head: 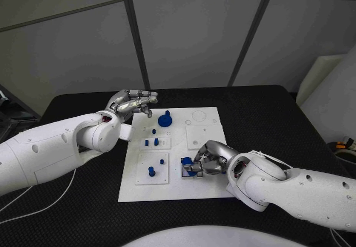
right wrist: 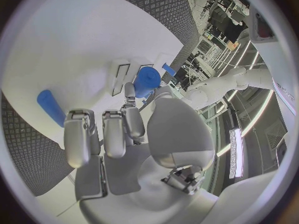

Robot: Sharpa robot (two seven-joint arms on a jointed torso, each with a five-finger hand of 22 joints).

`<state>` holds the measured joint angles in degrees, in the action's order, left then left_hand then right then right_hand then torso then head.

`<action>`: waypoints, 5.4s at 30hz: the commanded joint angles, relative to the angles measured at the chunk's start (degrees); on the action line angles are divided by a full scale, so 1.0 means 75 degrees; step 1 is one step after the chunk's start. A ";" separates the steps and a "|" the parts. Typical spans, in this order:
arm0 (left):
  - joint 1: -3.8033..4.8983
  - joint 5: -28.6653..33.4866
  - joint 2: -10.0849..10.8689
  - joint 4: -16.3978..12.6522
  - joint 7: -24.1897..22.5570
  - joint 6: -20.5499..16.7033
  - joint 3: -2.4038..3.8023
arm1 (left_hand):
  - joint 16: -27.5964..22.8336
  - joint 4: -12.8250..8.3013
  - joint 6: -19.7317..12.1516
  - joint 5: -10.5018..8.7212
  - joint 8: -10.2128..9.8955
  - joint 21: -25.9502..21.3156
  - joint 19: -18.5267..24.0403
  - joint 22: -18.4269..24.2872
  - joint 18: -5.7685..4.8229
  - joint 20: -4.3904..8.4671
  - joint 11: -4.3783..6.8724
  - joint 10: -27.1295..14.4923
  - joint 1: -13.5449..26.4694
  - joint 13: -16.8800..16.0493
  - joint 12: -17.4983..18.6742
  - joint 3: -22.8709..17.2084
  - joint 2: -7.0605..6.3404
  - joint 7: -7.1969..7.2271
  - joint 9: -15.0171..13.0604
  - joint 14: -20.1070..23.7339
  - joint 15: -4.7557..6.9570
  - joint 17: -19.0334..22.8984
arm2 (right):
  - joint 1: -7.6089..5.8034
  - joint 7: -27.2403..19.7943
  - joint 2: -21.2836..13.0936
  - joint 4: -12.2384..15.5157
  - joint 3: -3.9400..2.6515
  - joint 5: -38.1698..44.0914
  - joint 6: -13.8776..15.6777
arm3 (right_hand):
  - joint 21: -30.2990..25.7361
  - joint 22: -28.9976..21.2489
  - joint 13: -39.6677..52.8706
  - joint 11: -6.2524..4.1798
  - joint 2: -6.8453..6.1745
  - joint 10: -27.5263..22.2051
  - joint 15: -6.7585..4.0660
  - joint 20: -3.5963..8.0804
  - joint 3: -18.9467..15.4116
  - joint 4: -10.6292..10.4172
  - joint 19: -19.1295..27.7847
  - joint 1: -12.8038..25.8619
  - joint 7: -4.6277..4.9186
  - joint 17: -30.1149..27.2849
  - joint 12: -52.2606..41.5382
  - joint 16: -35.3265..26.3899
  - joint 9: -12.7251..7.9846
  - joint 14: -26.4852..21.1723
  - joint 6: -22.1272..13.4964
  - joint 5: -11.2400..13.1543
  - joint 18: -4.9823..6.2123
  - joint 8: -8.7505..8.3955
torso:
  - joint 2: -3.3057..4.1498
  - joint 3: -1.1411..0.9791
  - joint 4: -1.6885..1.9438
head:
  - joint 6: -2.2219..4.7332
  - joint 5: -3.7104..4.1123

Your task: Assemble the parts on the task board

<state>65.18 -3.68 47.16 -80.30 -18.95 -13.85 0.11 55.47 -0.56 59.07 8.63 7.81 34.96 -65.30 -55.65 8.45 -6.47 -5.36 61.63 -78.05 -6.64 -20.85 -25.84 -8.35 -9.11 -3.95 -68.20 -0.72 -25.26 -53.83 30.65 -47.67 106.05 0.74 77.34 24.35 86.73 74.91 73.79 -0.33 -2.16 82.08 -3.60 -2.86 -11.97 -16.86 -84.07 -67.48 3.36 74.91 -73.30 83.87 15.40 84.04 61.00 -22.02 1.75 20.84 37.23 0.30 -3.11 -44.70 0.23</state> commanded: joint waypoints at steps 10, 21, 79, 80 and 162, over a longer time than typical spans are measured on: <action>0.0011 0.0013 -0.0012 -0.0001 -0.0029 0.0100 0.0006 | 0.0037 0.0014 -0.0012 -0.0013 0.0008 -0.0027 0.0039 0.0011 0.0269 -0.0009 0.0013 -0.0063 0.0004 -0.0015 -0.0036 0.0056 0.0051 -0.0026 0.0006 0.0034 -0.0008 0.0012 | -0.0006 -0.0160 0.0066 -0.0017 -0.0002 0.0115 0.0006 | -0.0101 0.1262 -0.0194 -0.0002 -0.0638 -0.0121 -0.0043 0.0024 0.0166 -0.0024 -0.0156 0.1205 0.0072 0.0164 0.0361 -0.0117 0.0184 0.0438 -0.0137 0.1767 -0.0018 0.0002 | -0.0008 -0.0005 -0.0015 | -0.0006 -0.0030; 0.0011 0.0013 -0.0007 0.0006 -0.0023 0.0100 0.0006 | 0.0037 0.0014 -0.0012 -0.0013 0.0008 -0.0027 0.0039 0.0011 0.0269 -0.0009 0.0013 -0.0063 0.0004 -0.0015 -0.0036 0.0056 0.0051 -0.0026 0.0006 0.0034 -0.0008 0.0012 | -0.0005 -0.0256 -0.0114 0.0259 0.0001 0.0350 -0.0021 | -0.0096 0.1280 -0.0135 -0.0034 -0.0421 -0.0081 -0.0064 0.0041 0.0489 0.0024 -0.0170 0.0693 0.0034 0.0190 0.0361 -0.0117 0.0330 0.0447 -0.0093 0.1041 -0.0021 0.0077 | -0.0009 -0.0011 -0.0020 | -0.0006 -0.0021; -0.0006 0.0013 0.0036 0.0010 0.0001 0.0076 0.0003 | 0.0037 0.0014 -0.0012 -0.0013 0.0008 -0.0027 0.0039 0.0011 0.0269 -0.0009 0.0013 -0.0063 0.0004 -0.0015 -0.0036 0.0056 0.0051 -0.0026 0.0006 0.0034 -0.0008 0.0012 | -0.0021 -0.0602 -0.2198 0.0933 -0.0018 0.0527 0.0021 | -0.0205 0.1208 -0.0231 0.0100 -0.0034 -0.0098 0.0044 -0.0060 0.0739 0.0293 -0.0087 -0.1502 0.0221 0.0055 0.0824 -0.0266 0.0225 0.0419 -0.0241 0.0631 0.0008 -0.0739 | -0.0004 -0.0012 -0.0032 | 0.0005 0.0170; -0.0007 0.0013 0.0035 0.0008 0.0001 0.0076 0.0003 | 0.0037 0.0014 -0.0012 -0.0013 0.0008 -0.0027 0.0039 0.0011 0.0269 -0.0009 0.0013 -0.0063 0.0004 -0.0015 -0.0036 0.0056 0.0051 -0.0026 0.0006 0.0034 -0.0008 0.0012 | -0.0021 -0.0555 -0.2208 0.0931 -0.0018 0.0592 -0.0001 | -0.0206 0.1207 -0.0231 0.0094 -0.0044 -0.0095 0.0040 -0.0059 0.0722 0.0277 -0.0087 -0.1488 0.0211 0.0053 0.0827 -0.0269 0.0219 0.0418 -0.0198 0.0614 0.0009 -0.0746 | -0.0003 -0.0013 -0.0032 | 0.0006 0.0179; -0.0053 0.0013 0.0106 -0.0056 0.0043 0.0143 0.0003 | 0.0052 0.0000 -0.0031 -0.0007 0.0008 -0.0055 0.0035 0.0029 0.0270 -0.0011 0.0008 -0.0105 -0.0033 -0.0025 -0.0080 0.0089 0.0066 -0.0032 0.0007 0.0054 -0.0011 0.0043 | 0.0046 0.1174 -0.1249 0.0497 -0.0003 0.1180 -0.0879 | -0.0121 0.1360 -0.0169 -0.0089 0.0095 -0.0016 -0.0119 0.0094 0.2338 0.0312 -0.0214 -0.2282 0.0012 0.0258 0.0977 -0.0205 0.0361 0.0459 0.0477 0.1227 -0.0033 -0.1287 | -0.0013 0.0006 -0.0016 | -0.0101 0.0196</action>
<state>64.71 -3.67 47.94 -80.60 -18.54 -13.42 0.09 55.48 -0.57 59.07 8.62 7.81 34.74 -65.30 -55.51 8.46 -6.47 -5.36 61.23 -78.05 -6.76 -21.08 -25.53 -8.36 -9.11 -3.95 -68.20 -0.72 -25.02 -53.94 38.66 -57.14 109.84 0.27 93.04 15.76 85.63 74.91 72.50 -0.42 -2.12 81.15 -4.02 -2.41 5.31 -14.49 -84.03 -84.52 3.47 74.94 -65.79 82.19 17.98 84.04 64.04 -12.92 1.76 11.40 37.09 0.37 -3.18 -45.47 1.85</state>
